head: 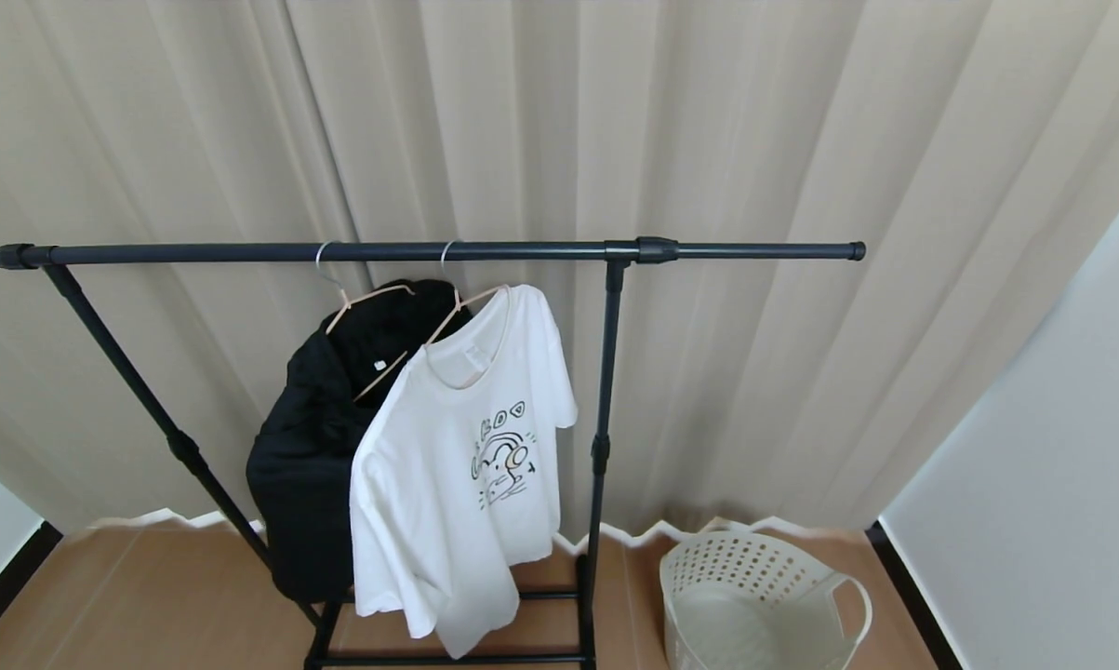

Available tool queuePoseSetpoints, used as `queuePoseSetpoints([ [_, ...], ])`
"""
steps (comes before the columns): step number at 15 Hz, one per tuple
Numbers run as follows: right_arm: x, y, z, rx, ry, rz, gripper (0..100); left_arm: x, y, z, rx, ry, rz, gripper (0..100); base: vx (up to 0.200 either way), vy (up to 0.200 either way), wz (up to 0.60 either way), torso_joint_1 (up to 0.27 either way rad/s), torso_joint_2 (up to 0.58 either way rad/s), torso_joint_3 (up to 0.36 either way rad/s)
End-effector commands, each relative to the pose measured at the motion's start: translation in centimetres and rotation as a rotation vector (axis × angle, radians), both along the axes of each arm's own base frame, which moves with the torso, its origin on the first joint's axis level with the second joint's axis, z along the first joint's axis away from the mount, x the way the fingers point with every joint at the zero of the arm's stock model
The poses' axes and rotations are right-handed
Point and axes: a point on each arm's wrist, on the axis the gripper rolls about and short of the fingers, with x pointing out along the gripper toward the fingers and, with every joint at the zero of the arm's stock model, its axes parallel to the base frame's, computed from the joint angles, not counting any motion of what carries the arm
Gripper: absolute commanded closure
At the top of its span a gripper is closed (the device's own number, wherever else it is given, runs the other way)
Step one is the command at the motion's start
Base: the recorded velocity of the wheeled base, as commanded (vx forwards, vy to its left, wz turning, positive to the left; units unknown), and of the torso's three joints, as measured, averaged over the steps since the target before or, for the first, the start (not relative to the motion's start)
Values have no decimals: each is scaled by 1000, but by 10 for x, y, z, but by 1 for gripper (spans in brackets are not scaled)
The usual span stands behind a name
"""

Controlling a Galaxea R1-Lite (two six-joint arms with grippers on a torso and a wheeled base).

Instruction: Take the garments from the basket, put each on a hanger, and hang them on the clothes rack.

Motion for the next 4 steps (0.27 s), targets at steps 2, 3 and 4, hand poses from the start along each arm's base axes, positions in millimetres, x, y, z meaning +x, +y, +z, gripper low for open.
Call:
queuePoseSetpoints([
  [2,-4,5,-2,-3,-56,72,0,0,0,0,-1,1,2,0,0,0,0,0,0,0],
  [3,-4,5,-2,-3,-56,70,0,0,0,0,-1,1,1,0,0,0,0,0,0,0],
  [4,-4,5,-2,-5,-51,64,0,0,0,0,-1,1,1,0,0,0,0,0,0,0],
])
